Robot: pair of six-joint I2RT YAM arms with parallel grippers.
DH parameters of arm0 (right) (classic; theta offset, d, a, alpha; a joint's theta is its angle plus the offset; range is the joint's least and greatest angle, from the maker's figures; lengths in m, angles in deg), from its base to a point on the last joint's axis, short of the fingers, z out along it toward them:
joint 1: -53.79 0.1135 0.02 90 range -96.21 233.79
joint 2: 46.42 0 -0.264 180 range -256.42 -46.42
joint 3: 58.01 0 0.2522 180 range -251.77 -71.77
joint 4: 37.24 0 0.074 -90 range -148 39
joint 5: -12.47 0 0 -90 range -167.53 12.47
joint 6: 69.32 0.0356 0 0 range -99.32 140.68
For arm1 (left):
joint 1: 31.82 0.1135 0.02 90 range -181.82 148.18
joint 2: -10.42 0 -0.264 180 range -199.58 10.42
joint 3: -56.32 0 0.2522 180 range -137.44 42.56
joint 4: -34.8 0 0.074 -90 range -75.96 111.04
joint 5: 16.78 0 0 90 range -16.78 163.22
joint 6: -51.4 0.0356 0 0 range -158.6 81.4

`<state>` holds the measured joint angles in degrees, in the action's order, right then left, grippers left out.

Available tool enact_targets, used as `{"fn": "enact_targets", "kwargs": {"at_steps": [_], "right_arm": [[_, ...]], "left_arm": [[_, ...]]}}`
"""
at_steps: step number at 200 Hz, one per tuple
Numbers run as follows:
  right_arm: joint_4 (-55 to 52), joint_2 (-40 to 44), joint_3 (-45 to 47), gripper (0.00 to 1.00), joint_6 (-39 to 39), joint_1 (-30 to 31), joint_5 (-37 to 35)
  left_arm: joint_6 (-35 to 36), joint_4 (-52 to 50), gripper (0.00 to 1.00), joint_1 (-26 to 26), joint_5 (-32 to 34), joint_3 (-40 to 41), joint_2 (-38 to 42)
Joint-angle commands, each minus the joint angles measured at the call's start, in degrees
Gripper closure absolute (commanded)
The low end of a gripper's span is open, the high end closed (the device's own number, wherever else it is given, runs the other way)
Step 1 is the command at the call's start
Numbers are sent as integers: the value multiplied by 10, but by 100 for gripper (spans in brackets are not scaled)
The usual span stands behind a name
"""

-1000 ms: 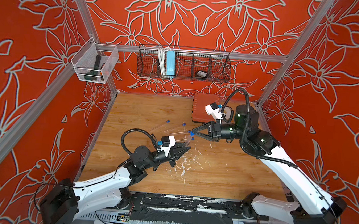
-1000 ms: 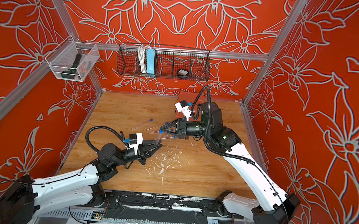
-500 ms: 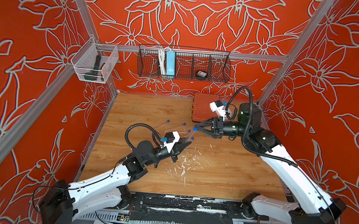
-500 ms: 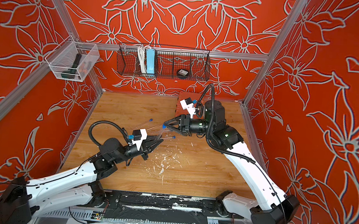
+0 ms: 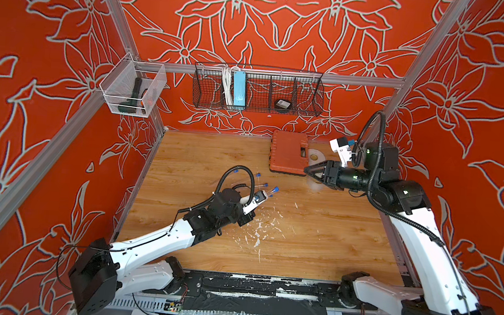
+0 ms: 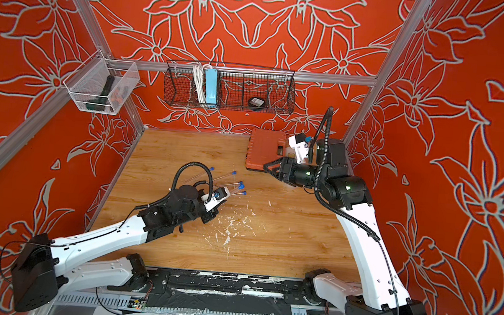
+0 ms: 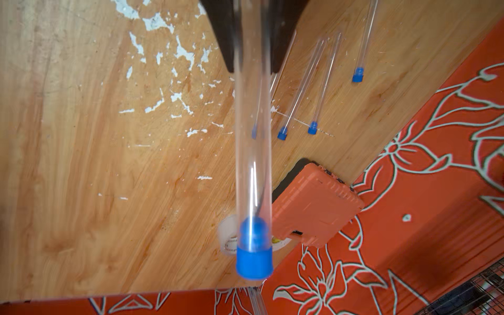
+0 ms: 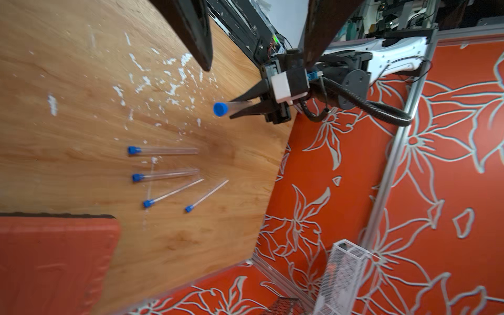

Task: Insert stoppers into test tubes
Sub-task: Place the test tube at the center of the board.

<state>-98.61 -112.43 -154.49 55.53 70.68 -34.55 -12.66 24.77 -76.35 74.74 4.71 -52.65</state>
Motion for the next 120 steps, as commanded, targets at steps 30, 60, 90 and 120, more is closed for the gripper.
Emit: {"fn": "enact_targets", "kwargs": {"at_steps": [30, 60, 90, 120], "right_arm": [[-85, 0, 22, 46, -69, -14, -81], [-84, -9, 55, 47, -81, -24, -93], [-74, -16, 78, 47, -80, -26, -86], [-79, -16, 84, 47, -90, -28, -88]], "left_arm": [[100, -41, 100, 29, -72, -24, -33], [154, -84, 100, 99, -227, -38, -98], [224, -154, 100, 130, -271, -83, -194], [256, -157, 100, 139, -274, -103, -259]]}}
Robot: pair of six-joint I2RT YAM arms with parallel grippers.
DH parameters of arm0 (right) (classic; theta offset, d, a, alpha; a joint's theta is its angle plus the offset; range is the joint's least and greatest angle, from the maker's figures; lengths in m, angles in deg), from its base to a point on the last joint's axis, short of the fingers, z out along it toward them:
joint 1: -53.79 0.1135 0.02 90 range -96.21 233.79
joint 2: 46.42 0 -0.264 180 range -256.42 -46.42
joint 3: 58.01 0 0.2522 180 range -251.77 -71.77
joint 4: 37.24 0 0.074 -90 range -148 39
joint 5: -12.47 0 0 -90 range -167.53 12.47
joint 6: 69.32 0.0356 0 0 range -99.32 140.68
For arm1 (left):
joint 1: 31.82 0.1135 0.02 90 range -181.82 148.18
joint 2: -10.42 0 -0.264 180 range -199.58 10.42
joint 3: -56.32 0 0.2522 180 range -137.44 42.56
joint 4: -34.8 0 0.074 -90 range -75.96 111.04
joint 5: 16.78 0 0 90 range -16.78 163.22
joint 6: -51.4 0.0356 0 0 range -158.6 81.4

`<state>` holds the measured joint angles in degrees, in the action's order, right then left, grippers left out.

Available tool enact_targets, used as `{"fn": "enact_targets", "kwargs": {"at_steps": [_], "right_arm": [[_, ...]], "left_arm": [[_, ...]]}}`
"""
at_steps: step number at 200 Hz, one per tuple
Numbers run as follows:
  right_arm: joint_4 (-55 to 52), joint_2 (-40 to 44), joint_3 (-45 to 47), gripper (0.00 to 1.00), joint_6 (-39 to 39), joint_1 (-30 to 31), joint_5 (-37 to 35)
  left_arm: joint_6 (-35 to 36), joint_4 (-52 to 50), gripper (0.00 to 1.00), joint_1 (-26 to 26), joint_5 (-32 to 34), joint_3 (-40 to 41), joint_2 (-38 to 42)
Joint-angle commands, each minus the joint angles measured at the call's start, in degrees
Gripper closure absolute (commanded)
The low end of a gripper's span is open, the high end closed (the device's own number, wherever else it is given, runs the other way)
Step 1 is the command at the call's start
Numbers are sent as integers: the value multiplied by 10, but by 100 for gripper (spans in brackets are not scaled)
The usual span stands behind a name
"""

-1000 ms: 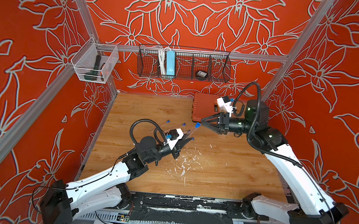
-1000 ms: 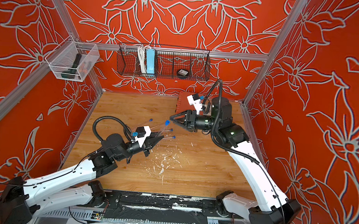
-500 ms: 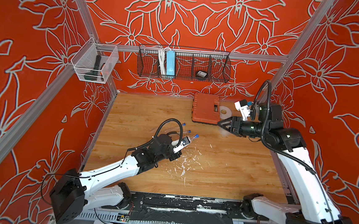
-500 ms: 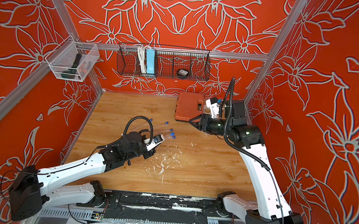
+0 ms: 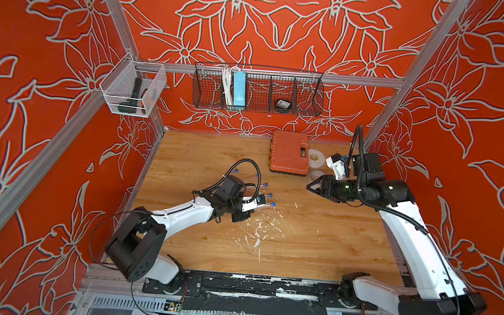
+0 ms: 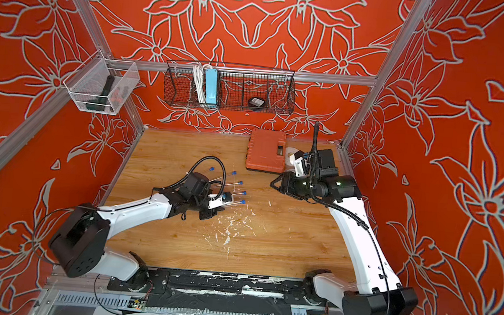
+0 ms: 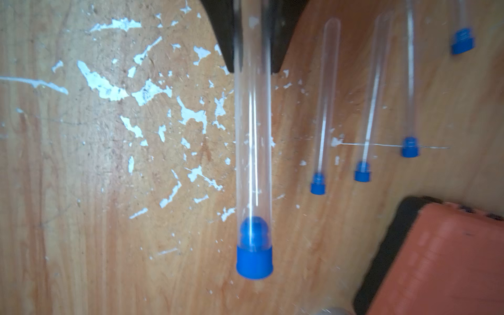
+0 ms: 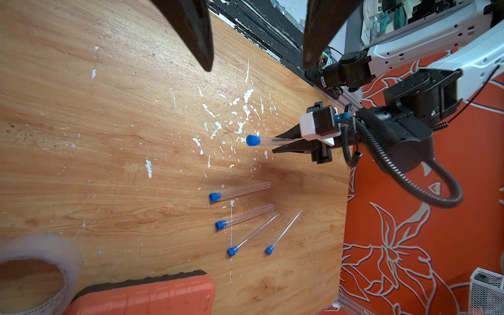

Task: Insert stoppers into test tubes
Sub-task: Place the test tube at the center of the board.

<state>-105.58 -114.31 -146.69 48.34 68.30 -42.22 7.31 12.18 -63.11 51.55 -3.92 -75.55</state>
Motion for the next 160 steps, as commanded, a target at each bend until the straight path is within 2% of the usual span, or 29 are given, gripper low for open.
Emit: {"fn": "enact_targets", "kwargs": {"at_steps": [1, 43, 97, 134, 160], "right_arm": [[-9, 3, 6, 47, -19, -4, -11], [-18, 3, 7, 47, -29, -5, -14], [-23, 8, 12, 47, -31, -5, -28], [-23, 6, 11, 48, -30, -5, -31], [-22, 8, 10, 49, -29, -6, -31]], "left_arm": [[57, -30, 100, 7, -41, -17, -32], [58, -14, 100, 7, -17, -37, -99], [62, -35, 93, 7, 21, -60, -145], [61, -57, 82, 6, 19, -69, -160], [63, -80, 81, 4, 31, -79, -175]]}}
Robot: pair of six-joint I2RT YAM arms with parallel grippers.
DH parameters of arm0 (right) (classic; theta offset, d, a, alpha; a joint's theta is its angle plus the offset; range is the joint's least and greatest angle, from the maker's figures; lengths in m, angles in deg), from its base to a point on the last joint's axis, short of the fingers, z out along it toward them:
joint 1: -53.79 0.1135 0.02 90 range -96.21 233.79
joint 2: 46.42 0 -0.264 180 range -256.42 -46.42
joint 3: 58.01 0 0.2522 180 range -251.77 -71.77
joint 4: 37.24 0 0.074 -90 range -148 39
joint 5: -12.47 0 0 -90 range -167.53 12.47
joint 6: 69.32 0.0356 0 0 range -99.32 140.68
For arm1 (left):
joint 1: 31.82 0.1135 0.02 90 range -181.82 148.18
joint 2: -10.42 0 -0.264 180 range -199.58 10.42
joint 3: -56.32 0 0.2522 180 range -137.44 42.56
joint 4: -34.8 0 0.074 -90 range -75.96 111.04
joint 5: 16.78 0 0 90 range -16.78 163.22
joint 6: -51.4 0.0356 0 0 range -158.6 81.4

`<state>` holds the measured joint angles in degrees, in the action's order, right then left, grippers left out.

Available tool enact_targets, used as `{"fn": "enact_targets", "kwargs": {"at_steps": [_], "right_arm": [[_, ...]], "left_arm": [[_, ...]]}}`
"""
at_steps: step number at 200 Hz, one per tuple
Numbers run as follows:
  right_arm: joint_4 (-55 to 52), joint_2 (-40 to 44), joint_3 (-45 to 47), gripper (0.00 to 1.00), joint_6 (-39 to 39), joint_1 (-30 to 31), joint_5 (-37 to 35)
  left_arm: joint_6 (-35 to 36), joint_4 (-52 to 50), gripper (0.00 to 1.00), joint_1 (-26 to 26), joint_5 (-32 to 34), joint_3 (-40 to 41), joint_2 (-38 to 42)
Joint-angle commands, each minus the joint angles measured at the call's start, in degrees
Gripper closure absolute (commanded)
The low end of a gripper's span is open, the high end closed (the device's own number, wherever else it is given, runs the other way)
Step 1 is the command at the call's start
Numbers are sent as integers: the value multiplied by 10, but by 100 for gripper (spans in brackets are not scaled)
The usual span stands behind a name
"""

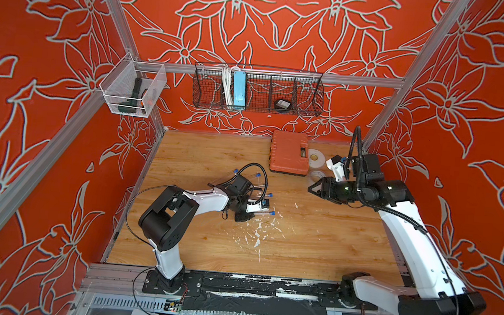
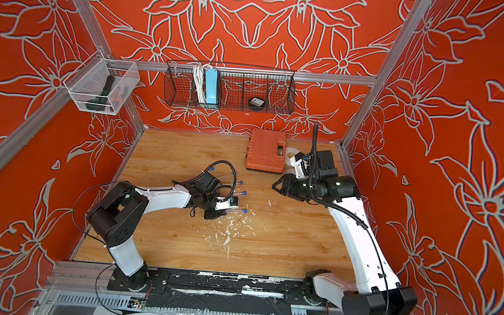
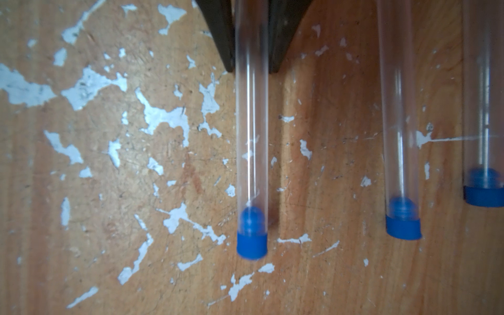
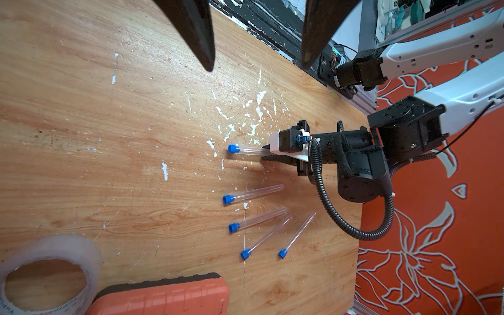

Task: Insert stoppers into test tubes
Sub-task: Place the test tube at the center of the board.

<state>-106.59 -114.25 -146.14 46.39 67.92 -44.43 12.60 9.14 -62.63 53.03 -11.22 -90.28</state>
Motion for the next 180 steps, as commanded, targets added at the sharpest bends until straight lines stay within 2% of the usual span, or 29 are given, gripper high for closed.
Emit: {"fn": "enact_targets", "kwargs": {"at_steps": [1, 35, 77, 105, 122, 135, 150, 167, 180], "right_arm": [[-12, 7, 4, 49, -9, -2, -9], [-14, 13, 4, 49, -8, -3, -11], [-23, 25, 8, 49, -13, -3, -15], [10, 39, 30, 48, -4, -5, -42], [56, 48, 58, 48, 4, -9, -89], [102, 48, 85, 46, 0, -19, -138], [168, 40, 119, 44, -15, -41, -202], [253, 25, 170, 41, -37, -68, -299], [346, 19, 226, 41, -62, -83, -366]], "left_arm": [[11, -50, 81, -1, 17, -7, -28], [1, -63, 80, -5, 26, -24, -38], [-12, -47, 67, -5, 20, -26, -11], [-36, -4, 55, -1, -29, -10, 62], [-132, 133, 55, 11, -50, 52, 152], [-231, 301, 52, 15, -3, 133, 233], [-336, 442, 43, 17, 123, 218, 300], [-427, 470, 38, 36, 260, 264, 340], [-480, 464, 38, 68, 314, 296, 359]]}}
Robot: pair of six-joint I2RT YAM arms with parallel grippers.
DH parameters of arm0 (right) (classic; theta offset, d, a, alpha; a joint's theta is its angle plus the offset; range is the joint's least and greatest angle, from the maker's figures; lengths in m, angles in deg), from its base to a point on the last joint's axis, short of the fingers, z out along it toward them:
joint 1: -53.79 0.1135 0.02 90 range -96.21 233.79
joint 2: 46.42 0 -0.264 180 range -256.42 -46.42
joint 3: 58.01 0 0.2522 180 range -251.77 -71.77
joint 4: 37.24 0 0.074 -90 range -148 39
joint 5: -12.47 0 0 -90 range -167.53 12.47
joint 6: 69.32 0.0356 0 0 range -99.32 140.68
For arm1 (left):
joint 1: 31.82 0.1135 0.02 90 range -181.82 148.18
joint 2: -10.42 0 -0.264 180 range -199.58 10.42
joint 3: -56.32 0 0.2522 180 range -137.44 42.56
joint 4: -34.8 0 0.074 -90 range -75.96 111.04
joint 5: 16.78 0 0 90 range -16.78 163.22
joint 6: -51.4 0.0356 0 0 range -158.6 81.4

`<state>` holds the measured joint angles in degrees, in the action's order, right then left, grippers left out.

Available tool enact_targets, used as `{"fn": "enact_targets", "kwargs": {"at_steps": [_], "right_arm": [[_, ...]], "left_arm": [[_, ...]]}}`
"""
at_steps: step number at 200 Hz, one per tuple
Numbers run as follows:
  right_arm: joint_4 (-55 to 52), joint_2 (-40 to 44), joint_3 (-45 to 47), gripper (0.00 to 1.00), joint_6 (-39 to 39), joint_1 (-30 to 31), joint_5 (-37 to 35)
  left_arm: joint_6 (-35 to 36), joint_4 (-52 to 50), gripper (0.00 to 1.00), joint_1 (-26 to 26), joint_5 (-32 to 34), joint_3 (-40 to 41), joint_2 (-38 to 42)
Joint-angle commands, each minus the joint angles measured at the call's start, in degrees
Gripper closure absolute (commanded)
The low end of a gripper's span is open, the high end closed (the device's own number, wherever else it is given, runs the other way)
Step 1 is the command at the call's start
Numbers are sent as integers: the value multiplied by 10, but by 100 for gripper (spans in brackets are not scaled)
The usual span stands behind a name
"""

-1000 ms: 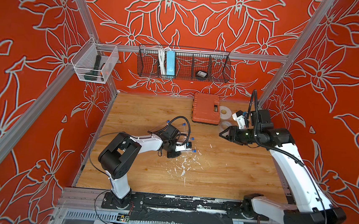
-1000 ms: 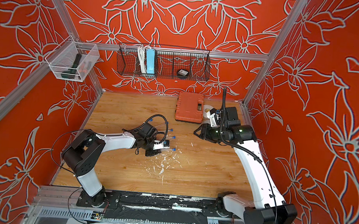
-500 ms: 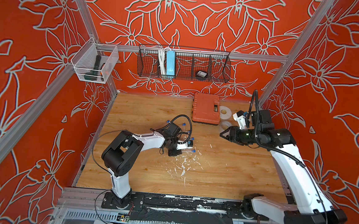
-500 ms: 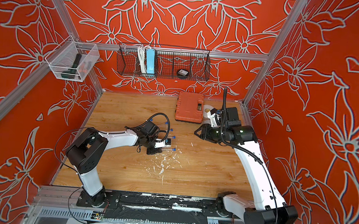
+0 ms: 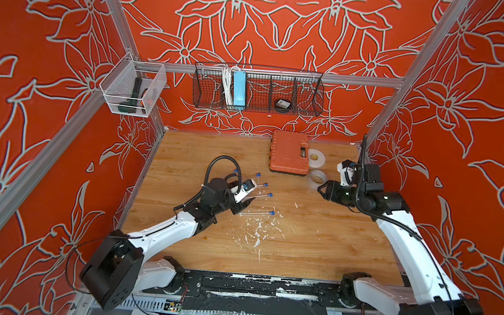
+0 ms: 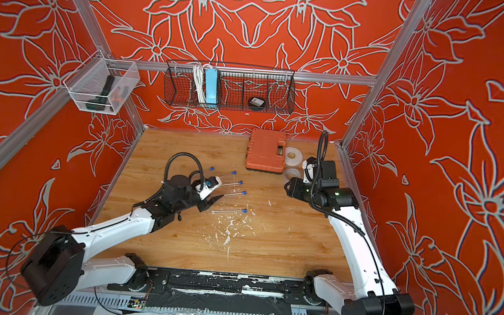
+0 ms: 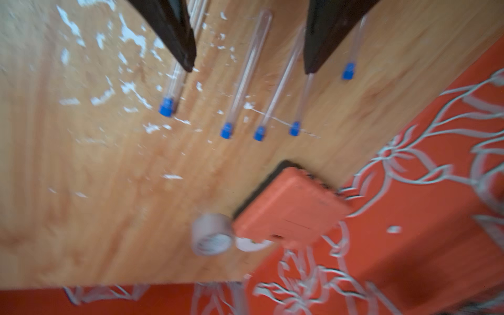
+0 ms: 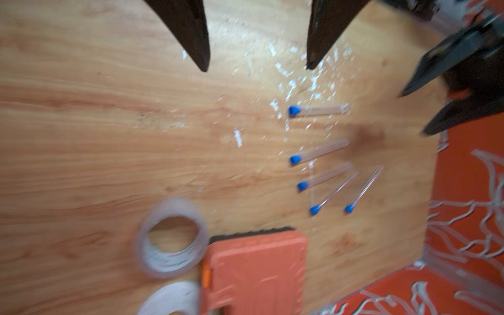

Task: Insert stoppers into test tubes
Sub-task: Place the test tube at the center of the board, then reset both arms

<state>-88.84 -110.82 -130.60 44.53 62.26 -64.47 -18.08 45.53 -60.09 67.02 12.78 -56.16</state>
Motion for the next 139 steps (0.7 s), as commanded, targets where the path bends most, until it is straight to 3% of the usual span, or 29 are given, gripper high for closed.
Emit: {"fn": "enact_targets", "kwargs": {"at_steps": [1, 20, 53, 79, 113, 139], "right_arm": [[177, -16, 76, 41, -46, -28, -172], [301, -40, 146, 42, -90, -57, -212], [435, -104, 201, 42, -184, -73, -214], [532, -136, 242, 39, -229, -76, -190], [663, -160, 309, 40, -228, -80, -166], [762, -150, 370, 39, -231, -80, -164]], "left_arm": [[-177, 100, 38, 46, 177, 59, 19], [-226, 110, 34, 92, 229, 113, 44], [-203, 141, 30, 145, 248, 153, 56], [-176, 172, 30, 162, 229, 177, 52], [-168, 278, 30, 183, 201, 234, 21], [-150, 322, 30, 189, 161, 230, -11]]}}
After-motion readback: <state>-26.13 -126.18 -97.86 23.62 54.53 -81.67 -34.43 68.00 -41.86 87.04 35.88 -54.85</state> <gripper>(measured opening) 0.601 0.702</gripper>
